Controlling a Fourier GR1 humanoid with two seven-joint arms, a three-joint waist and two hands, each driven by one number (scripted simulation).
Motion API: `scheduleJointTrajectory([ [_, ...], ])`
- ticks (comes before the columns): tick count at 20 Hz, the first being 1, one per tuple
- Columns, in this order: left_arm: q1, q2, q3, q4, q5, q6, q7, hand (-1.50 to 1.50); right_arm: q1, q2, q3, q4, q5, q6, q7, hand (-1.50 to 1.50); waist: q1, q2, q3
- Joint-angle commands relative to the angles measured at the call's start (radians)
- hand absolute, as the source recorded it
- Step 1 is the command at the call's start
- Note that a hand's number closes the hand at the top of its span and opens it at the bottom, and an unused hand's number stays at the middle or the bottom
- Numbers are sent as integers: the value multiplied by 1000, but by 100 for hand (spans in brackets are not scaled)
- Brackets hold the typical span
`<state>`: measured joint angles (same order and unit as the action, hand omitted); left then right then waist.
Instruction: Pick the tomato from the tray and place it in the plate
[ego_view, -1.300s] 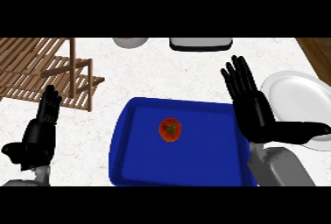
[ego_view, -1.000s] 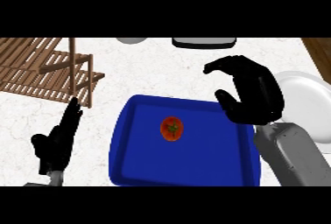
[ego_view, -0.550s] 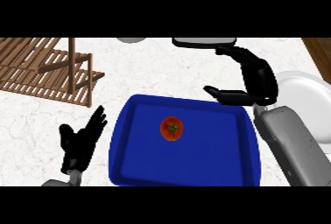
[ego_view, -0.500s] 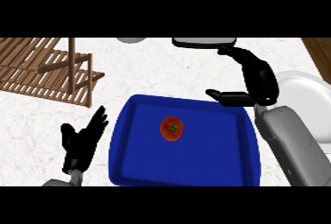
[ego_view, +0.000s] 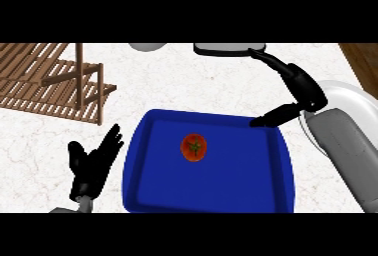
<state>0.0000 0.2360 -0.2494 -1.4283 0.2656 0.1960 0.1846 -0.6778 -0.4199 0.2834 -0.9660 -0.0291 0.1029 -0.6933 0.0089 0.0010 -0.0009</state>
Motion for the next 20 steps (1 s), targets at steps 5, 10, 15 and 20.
scheduleJointTrajectory([
  [5, 14, 15, 34, -28, 6, -2, 26, 0, 17, -35, 182, -203, 221, 1, 253, -150, -15, -8, 0],
  [10, -3, 7, 52, 30, 2, -44, -2, 0, 62, -15, 211, -326, 322, 1, 428, -150, -11, -4, 0],
  [15, -51, -33, 50, 29, -30, -19, 39, 0, 123, 74, 241, -454, 431, -17, 587, -150, -12, -3, 1],
  [20, 26, -45, 48, 25, -48, -41, -26, 0, 98, 105, 245, -394, 519, 53, 627, -150, -5, -2, 1],
])
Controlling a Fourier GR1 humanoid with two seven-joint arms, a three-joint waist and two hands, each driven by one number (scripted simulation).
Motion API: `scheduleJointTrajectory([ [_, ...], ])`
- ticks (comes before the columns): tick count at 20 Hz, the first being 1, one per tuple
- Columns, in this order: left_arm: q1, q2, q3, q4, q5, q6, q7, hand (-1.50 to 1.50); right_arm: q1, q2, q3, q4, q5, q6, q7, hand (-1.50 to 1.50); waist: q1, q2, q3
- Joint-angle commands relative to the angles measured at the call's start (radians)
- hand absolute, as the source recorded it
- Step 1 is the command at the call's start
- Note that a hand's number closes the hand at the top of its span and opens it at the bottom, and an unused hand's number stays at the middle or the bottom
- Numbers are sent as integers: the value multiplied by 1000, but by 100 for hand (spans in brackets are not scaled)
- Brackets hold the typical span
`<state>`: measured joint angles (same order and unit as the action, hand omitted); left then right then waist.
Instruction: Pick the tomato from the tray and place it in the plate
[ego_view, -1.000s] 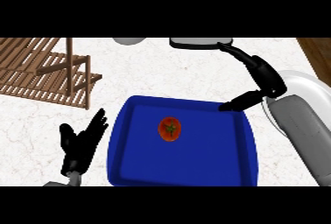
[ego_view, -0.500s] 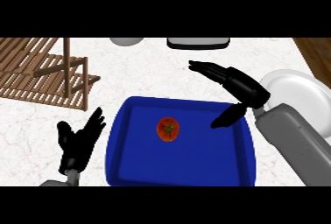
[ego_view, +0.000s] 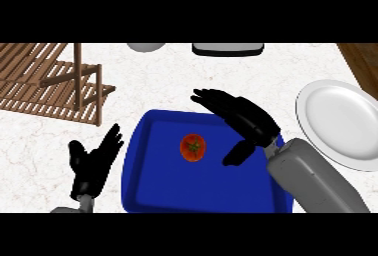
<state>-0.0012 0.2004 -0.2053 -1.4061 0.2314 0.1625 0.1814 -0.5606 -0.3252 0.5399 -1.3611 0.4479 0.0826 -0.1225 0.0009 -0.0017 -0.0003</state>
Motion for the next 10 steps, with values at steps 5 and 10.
scheduleJointTrajectory([
  [5, 8, 6, 55, -9, 12, -63, 14, 0, 86, 99, 15, 9, 123, 72, 39, -150, 2, 1, 0],
  [10, -41, -38, 79, 87, -38, -58, -23, 0, 112, 176, -16, 12, 218, 85, 28, -150, 0, 2, 0],
])
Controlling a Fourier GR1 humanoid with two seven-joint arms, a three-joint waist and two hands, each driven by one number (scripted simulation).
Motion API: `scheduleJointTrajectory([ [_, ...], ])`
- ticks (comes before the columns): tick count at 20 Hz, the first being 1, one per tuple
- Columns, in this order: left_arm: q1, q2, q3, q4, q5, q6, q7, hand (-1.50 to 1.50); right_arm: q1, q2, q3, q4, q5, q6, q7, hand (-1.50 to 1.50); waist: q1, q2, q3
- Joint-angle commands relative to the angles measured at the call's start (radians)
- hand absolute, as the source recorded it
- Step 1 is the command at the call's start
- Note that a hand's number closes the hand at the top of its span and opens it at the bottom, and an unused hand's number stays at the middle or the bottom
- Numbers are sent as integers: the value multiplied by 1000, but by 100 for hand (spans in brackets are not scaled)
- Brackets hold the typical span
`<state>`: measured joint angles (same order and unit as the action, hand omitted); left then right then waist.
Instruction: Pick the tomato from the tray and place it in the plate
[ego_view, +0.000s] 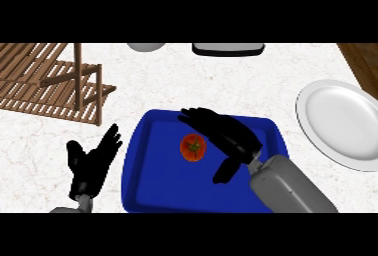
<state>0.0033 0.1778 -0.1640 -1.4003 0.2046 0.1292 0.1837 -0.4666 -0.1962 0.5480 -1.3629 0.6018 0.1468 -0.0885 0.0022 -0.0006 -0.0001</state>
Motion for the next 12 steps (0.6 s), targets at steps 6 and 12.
scheduleJointTrajectory([
  [6, 9, 14, 54, 20, 1, -85, -17, 0, 25, 86, -38, 116, 195, -74, -36, -150, 2, 1, 0],
  [12, 6, -56, 37, 43, -69, -31, -40, 0, -16, 172, -83, 219, 292, -88, -24, -150, 2, 1, 0],
])
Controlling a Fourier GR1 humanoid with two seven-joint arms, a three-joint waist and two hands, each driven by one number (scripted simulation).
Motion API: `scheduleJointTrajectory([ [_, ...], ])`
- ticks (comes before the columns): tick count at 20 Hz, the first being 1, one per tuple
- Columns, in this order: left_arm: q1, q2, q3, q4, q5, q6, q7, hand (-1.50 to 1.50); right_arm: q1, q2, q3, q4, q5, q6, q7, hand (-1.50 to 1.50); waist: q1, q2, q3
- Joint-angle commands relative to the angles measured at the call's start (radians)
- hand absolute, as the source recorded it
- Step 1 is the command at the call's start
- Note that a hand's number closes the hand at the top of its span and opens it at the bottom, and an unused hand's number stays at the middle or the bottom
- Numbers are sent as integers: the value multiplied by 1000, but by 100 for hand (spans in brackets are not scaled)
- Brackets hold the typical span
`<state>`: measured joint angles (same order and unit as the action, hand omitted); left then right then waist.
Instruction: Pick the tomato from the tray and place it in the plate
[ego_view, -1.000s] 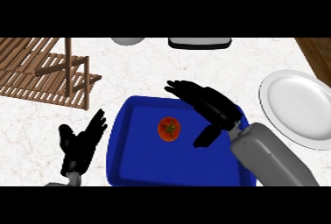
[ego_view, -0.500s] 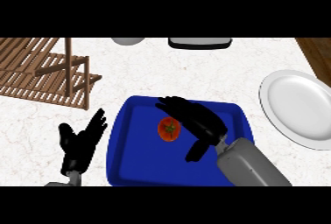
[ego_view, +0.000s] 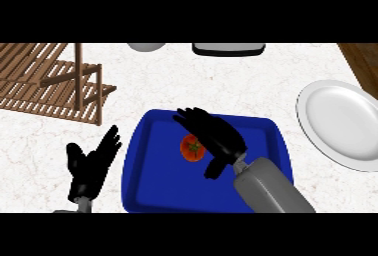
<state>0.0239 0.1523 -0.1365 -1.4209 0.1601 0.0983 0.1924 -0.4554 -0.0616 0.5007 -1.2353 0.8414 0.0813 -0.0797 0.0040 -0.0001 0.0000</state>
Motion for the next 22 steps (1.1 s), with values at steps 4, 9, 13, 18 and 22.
scheduleJointTrajectory([
  [4, -57, -20, 40, 15, -15, -10, 46, 0, -17, 35, -63, 83, 83, 30, -65, -150, -1, 0, 0],
  [9, -42, 5, 60, -43, -11, -42, 81, 0, -79, 61, 10, 205, 50, -51, -8, -150, 5, 1, 0],
  [13, 19, -52, 11, -24, -49, -7, 19, 0, -153, 61, 43, 337, 126, -106, -79, 150, 13, 3, 0],
  [18, 13, -61, 33, 5, -61, -23, -14, 0, -49, 28, -24, 251, 199, -133, -182, 150, 0, 0, 0],
  [22, 10, -24, 71, -50, -27, -66, 53, 0, -104, 61, 18, 292, 172, -200, -137, 150, 5, 1, 0],
])
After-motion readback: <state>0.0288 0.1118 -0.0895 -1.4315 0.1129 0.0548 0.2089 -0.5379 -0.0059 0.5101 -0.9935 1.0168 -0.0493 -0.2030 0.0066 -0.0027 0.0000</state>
